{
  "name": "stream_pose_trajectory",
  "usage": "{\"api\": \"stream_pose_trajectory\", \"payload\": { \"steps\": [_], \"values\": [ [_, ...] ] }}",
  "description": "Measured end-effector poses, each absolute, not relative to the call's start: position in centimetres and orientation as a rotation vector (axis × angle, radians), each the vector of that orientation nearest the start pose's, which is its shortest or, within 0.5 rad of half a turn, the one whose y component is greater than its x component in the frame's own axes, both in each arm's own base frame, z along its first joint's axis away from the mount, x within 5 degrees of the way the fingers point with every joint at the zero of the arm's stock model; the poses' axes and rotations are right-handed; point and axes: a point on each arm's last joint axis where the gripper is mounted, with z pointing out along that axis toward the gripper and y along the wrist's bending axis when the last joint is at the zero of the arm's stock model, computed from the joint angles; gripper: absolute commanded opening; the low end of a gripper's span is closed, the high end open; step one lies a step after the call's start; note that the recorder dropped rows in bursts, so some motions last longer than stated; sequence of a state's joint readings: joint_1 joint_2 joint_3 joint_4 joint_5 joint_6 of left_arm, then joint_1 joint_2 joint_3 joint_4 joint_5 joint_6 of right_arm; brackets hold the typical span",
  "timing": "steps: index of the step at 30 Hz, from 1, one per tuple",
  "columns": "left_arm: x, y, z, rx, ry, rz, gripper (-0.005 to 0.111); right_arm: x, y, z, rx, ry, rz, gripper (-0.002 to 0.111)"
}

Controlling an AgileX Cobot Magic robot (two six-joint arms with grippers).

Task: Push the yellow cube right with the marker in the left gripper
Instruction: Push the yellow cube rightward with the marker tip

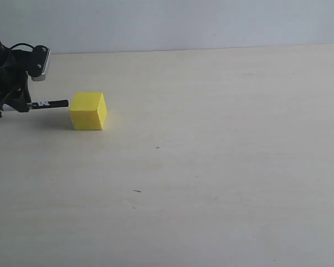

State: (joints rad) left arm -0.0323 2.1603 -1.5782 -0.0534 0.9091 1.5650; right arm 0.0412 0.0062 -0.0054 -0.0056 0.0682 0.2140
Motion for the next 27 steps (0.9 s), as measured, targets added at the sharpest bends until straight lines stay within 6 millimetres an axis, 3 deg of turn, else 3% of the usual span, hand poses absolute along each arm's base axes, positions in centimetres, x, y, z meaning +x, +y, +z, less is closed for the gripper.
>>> {"api": "stream_pose_trajectory", "payload": {
  "steps": [5,10,14,23,27],
  "values": [
    [43.3,0.8,14.8,2.069,2.199,0.106,0.000,5.7,0.2,20.8,0.130,1.550,0.197,0.000],
    [43.2,1.2,14.7,2.067,2.218,0.097,0.000,5.7,0.2,20.8,0.130,1.550,0.197,0.000],
    [43.2,-0.4,14.7,2.111,2.176,0.095,0.000,5.7,0.2,20.8,0.130,1.550,0.197,0.000],
    [42.6,-7.5,14.2,2.274,2.002,0.063,0.000,5.7,0.2,20.8,0.130,1.550,0.197,0.000],
    [42.7,-7.0,14.2,2.254,2.025,0.059,0.000,5.7,0.2,20.8,0.130,1.550,0.197,0.000]
  ]
}}
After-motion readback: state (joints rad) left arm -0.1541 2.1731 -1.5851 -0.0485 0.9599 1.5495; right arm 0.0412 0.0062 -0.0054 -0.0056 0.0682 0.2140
